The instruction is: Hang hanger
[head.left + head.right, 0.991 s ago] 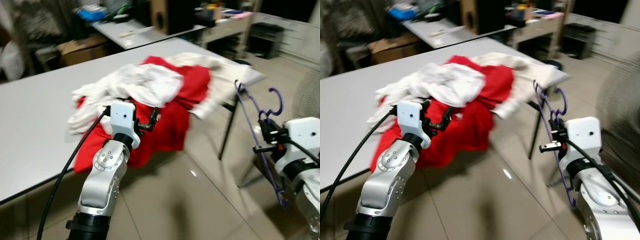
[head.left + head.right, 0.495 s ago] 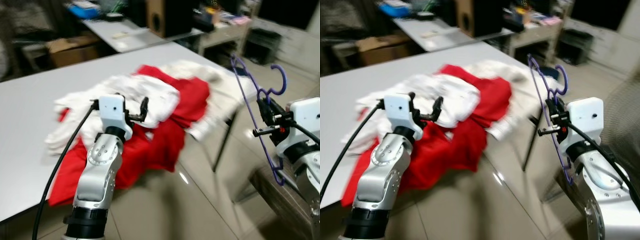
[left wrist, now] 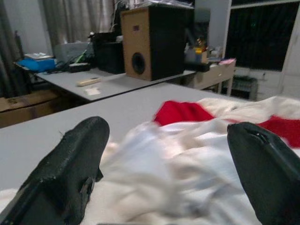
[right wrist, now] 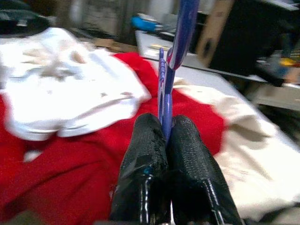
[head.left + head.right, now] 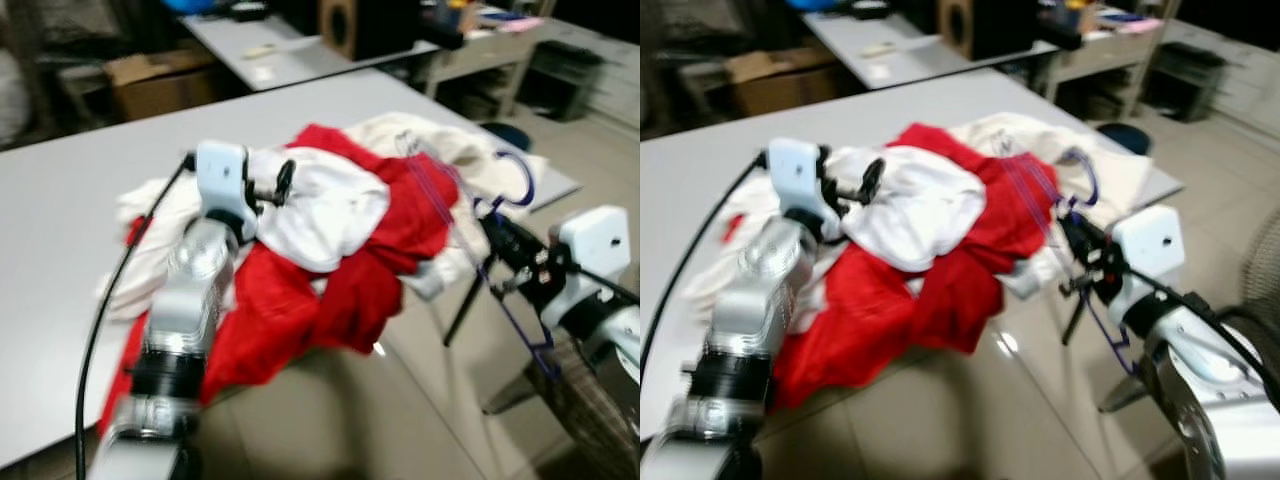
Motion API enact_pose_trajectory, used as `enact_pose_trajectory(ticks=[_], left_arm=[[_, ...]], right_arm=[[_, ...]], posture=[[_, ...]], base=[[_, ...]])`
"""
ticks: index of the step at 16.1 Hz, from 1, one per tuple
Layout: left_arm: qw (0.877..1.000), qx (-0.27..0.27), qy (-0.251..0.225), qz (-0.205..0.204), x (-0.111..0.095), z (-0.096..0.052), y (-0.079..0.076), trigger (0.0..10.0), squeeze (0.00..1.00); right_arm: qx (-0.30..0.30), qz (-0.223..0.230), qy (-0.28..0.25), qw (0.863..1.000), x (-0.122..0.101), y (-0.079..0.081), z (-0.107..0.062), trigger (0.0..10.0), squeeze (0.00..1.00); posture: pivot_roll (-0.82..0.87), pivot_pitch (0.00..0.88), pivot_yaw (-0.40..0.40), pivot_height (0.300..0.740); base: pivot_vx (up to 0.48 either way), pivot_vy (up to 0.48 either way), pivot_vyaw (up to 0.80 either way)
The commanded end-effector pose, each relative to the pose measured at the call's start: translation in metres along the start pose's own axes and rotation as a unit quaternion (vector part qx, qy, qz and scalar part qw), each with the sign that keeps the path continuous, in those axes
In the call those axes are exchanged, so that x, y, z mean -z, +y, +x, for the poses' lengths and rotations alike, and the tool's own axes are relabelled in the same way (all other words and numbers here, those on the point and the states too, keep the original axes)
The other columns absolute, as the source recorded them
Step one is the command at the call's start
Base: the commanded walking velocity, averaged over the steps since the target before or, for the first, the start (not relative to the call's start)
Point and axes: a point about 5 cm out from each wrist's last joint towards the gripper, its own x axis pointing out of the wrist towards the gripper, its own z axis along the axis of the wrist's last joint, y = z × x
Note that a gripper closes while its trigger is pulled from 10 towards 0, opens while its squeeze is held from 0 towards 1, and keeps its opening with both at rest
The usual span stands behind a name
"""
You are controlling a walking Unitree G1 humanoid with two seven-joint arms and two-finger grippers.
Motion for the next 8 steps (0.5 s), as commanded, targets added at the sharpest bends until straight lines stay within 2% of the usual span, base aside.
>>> enact_pose_trajectory(ticks=[1,3,5,7,8], left_arm=[[1.0,0.005,0.024,0.011,0.006,0.003,0.004,10.0,0.0],[0.996,0.019,0.052,0.07,0.008,0.02,0.011,10.0,0.0],[0.993,0.062,0.077,0.067,0.012,0.03,0.005,10.0,0.0],[0.991,0.056,0.097,0.071,0.017,0.034,0.006,10.0,0.0],[0.99,0.036,0.115,0.077,0.022,0.035,0.01,8.0,0.0]], right_arm=[[-0.006,-0.004,-0.008,1.0,-0.004,-0.002,-0.004,10.0,0.0],[-0.017,-0.004,-0.003,1.0,-0.002,-0.002,-0.008,10.0,0.0],[-0.028,0.0,0.003,1.0,-0.001,-0.001,-0.013,10.0,0.0],[-0.025,0.002,0.005,1.0,0.0,-0.002,-0.016,10.0,0.0],[-0.023,0.003,0.005,1.0,0.0,-0.003,-0.017,10.0,0.0]], posture=[[-0.14,0.0,0.066,0.74],[-0.15,0.0,0.085,0.74],[-0.15,0.0,0.093,0.74],[-0.16,0.0,0.096,0.74],[-0.17,0.0,0.106,0.74]], base=[[0.0,0.0,0.0],[0.0,0.0,0.0],[0.0,0.0,0.0],[0.0,0.0,0.0],[0.0,0.0,0.0]])
